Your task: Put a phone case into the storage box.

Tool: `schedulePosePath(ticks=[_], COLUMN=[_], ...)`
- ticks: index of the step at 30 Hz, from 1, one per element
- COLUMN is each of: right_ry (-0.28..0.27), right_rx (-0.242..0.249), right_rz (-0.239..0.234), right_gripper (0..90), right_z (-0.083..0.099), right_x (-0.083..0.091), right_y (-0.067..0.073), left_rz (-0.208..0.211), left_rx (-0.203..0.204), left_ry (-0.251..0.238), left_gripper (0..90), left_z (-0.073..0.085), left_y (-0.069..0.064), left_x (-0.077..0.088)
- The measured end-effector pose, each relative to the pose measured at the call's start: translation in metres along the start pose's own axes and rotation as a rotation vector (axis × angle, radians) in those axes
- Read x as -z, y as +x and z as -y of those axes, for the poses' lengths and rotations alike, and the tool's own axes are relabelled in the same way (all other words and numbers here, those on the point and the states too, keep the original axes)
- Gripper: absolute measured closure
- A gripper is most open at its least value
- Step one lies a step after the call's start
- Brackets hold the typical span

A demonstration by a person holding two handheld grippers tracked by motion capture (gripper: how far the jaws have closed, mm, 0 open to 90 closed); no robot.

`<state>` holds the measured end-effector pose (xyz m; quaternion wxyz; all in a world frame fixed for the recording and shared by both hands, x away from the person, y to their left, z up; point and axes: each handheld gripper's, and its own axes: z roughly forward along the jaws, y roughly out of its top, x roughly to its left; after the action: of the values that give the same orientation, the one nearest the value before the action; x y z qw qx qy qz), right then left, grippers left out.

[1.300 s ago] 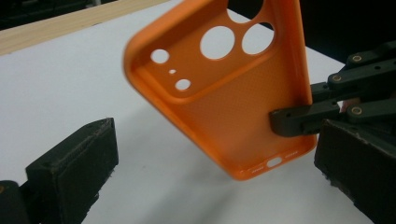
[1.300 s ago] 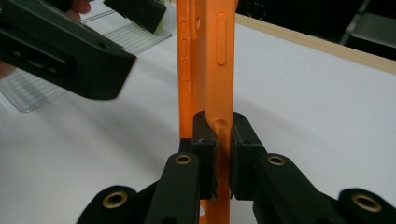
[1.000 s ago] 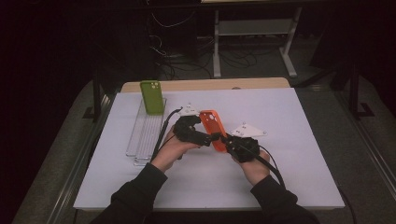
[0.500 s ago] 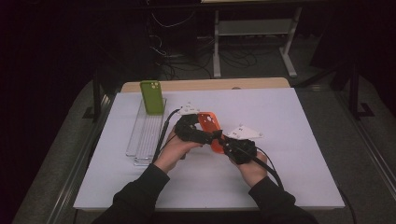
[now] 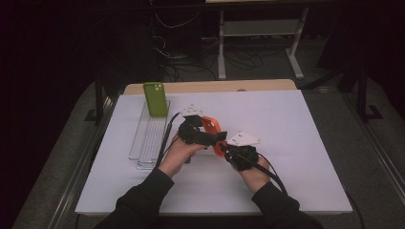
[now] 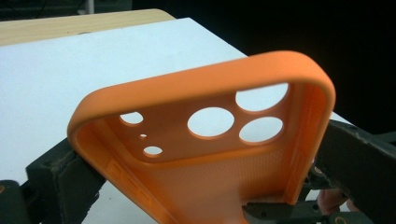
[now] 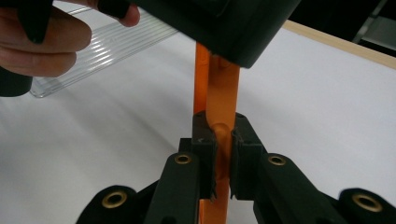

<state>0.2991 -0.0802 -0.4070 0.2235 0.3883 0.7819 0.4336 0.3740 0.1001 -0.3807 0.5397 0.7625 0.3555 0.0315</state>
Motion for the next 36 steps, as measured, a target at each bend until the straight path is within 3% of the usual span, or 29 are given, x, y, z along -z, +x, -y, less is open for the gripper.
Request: schedulePosePath(ticks=[14,18,23,27,33,34,36], right_ry=[0.011,0.021,0.032,0.064,0.117,0.112,0.104], right_rx=[0.007,-0.001,-0.007,-0.028,-0.015,0.000,-0.015], right_rz=[-0.012,-0.028,-0.069,-0.112,-0.135,-0.132,-0.141], right_gripper=[80.4,75.3,55.5,41.2,24.8,22.1,14.9], right_z=[0.002,0.003,0.005,0.007,0.017,0.019,0.021], right_x=[-0.002,-0.002,0.002,0.008,0.013,0.014,0.016], right_y=[0.002,0.001,-0.006,-0.016,-0.033,-0.037,-0.041], left_rz=[-0.021,-0.027,-0.046,-0.082,-0.123,-0.131,-0.145], left_rx=[-0.043,-0.061,-0.073,-0.126,-0.145,-0.145,-0.153], left_ry=[-0.027,-0.025,-0.033,-0.008,-0.017,-0.020,-0.028], left_gripper=[12.0,13.7,14.5,14.6,14.6,14.6,14.6], left_z=[0.001,0.000,-0.007,-0.016,-0.034,-0.037,-0.045], left_y=[0.001,-0.001,0.000,0.005,0.011,0.012,0.016], left_x=[0.005,0.005,0.007,0.013,0.023,0.025,0.029])
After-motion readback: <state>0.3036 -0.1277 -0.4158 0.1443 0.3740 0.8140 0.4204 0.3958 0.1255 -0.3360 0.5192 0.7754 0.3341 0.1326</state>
